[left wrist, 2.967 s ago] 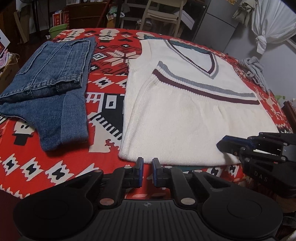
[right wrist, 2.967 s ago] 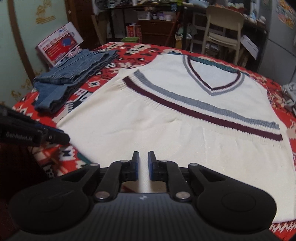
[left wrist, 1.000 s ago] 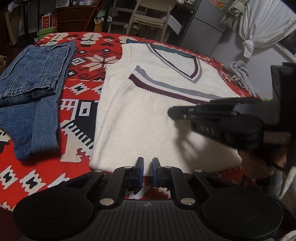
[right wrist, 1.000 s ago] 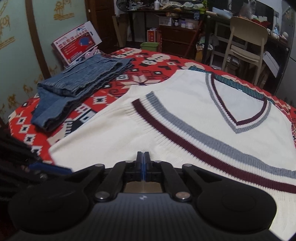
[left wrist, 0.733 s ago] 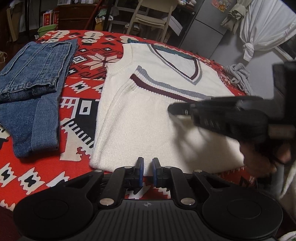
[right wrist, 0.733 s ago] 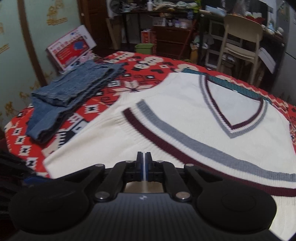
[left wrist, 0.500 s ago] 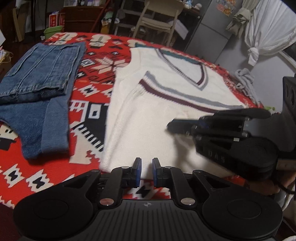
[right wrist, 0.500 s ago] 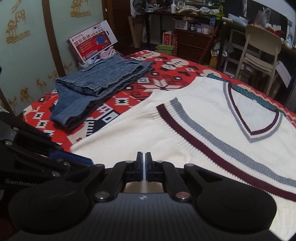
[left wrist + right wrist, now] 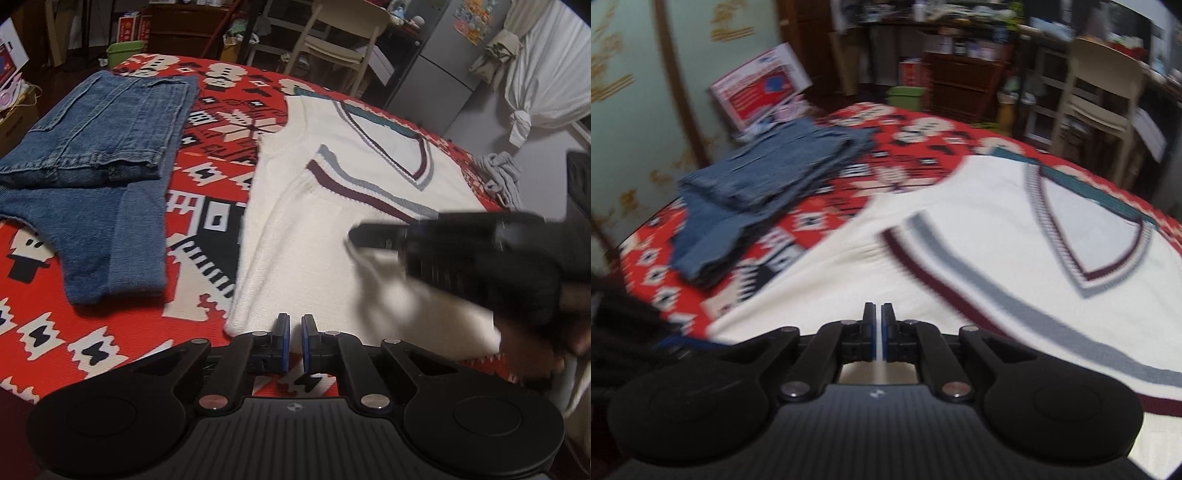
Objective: Fold clothes
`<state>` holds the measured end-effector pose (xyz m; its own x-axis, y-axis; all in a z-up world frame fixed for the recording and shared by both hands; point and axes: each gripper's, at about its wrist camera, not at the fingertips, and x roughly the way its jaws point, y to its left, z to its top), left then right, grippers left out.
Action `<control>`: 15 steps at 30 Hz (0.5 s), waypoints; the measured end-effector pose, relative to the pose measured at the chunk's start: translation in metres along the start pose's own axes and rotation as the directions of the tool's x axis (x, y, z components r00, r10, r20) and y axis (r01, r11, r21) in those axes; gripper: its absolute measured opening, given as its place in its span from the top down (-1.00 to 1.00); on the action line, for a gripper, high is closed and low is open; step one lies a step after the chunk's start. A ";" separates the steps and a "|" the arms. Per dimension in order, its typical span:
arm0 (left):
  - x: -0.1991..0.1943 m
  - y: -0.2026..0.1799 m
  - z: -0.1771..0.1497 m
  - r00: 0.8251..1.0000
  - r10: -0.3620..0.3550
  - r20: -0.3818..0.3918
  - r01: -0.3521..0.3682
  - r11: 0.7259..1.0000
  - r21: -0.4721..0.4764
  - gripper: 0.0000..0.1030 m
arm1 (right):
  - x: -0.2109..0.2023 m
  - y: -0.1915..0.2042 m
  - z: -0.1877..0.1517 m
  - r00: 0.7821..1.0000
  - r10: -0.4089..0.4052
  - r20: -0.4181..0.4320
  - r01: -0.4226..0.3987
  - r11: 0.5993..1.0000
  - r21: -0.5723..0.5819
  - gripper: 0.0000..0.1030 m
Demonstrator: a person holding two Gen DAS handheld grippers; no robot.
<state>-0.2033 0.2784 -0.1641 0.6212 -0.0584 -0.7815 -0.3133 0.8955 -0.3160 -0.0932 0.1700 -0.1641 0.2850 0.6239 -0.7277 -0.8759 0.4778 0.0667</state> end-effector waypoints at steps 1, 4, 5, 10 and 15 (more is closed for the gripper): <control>-0.001 0.002 0.000 1.000 0.000 0.000 0.000 1.000 -0.007 0.84 | 0.000 0.007 -0.001 1.000 0.016 -0.004 -0.016 1.000 -0.009 0.94; -0.003 0.006 0.000 1.000 0.011 0.004 -0.010 1.000 -0.018 0.84 | 0.007 0.017 -0.003 1.000 0.022 -0.010 -0.022 0.999 -0.023 0.94; -0.003 0.007 0.000 1.000 0.013 0.005 -0.013 1.000 -0.020 0.85 | 0.010 0.016 -0.002 1.000 0.010 -0.011 -0.011 1.000 -0.023 0.94; -0.005 0.012 0.000 1.000 0.022 0.007 -0.022 0.999 -0.031 0.87 | 0.021 -0.005 0.009 0.999 -0.045 -0.005 0.045 0.998 0.041 1.00; -0.009 0.016 0.000 0.999 0.035 0.016 -0.035 0.999 -0.039 0.87 | 0.026 -0.021 0.015 0.999 -0.046 -0.014 0.047 0.994 0.096 0.93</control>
<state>-0.2138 0.2928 -0.1626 0.6212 -0.0196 -0.7834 -0.3628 0.8789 -0.3097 -0.0615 0.1856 -0.1739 0.3191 0.5927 -0.7395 -0.8204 0.5634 0.0975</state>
